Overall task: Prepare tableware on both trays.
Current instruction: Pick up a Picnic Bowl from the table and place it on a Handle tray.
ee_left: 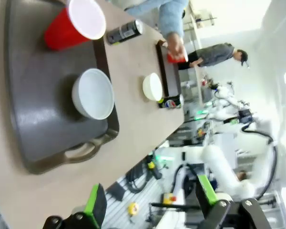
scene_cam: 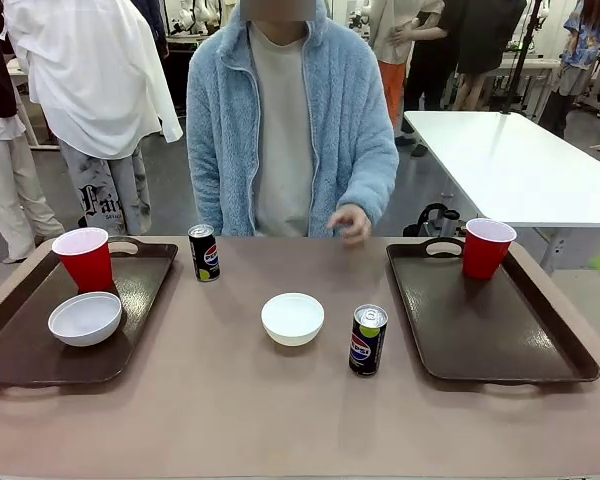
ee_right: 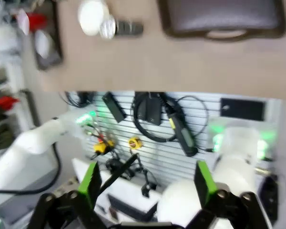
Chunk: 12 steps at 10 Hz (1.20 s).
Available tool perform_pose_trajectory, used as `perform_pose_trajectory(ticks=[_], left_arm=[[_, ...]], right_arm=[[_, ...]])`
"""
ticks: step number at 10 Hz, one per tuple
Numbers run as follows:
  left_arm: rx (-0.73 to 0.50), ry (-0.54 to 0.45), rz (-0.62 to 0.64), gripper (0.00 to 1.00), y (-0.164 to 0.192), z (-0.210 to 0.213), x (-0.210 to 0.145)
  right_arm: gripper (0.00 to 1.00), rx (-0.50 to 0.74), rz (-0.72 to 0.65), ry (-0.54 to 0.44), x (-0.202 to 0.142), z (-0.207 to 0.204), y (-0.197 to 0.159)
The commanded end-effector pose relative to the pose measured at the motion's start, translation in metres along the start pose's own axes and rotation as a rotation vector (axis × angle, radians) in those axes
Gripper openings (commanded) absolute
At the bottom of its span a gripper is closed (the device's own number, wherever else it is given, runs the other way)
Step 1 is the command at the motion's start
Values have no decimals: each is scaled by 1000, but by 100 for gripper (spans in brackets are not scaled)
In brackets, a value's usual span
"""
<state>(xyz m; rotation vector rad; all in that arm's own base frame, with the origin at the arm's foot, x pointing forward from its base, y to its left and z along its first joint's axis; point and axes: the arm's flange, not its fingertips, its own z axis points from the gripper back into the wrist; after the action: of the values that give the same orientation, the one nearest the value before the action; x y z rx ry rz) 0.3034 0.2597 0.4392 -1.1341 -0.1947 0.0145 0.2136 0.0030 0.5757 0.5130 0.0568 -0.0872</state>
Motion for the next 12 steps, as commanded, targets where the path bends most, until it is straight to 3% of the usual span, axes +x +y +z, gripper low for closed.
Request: perform_pose_trajectory(ticks=[1, 3, 4, 5, 11, 12], left_arm=[[-64, -28, 92, 99, 16, 7, 13], [-80, -30, 101, 99, 27, 0, 2], [-65, -30, 46, 99, 24, -6, 2], [-69, -18, 119, 99, 36, 1, 0], [-69, -18, 119, 99, 36, 1, 0], [-69, -18, 119, 99, 36, 1, 0]], right_arm=[[100, -134, 89, 6, 29, -26, 54], [100, -188, 167, 56, 41, -62, 93], [100, -141, 119, 20, 17, -42, 65], [100, -141, 119, 20, 17, -42, 65], [100, -125, 137, 11, 20, -35, 63], [100, -204, 192, -6, 37, -41, 89]])
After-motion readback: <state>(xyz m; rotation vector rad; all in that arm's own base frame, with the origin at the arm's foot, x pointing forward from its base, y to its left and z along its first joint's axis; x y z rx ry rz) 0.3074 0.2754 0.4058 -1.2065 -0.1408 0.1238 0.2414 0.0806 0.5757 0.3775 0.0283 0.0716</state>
